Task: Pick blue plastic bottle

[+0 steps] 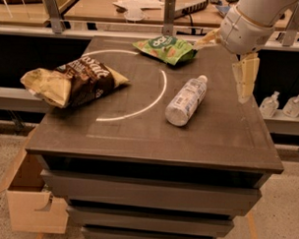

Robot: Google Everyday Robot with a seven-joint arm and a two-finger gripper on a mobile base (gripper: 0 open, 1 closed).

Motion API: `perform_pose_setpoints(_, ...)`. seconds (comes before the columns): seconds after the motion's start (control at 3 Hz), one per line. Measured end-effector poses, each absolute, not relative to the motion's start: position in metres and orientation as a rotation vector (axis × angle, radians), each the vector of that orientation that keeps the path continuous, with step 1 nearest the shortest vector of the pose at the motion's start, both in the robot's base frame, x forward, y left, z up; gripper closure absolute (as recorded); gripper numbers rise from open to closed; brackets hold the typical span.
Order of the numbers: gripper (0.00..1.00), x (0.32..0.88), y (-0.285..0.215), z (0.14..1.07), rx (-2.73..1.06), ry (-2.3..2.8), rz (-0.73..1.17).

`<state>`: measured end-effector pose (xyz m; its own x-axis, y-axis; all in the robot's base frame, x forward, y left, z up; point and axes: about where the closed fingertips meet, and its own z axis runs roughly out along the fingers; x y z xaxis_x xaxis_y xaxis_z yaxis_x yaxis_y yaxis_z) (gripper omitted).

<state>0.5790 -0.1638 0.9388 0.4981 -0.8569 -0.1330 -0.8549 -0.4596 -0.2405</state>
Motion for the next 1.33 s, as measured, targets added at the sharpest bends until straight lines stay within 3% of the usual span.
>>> perform_pose_setpoints(1.0,0.00,0.612,-0.132,0.884,-2.787,0.855,0.061)
perform_pose_setpoints(1.33,0.17,0.620,-0.123,0.864,-2.831,0.792,0.100)
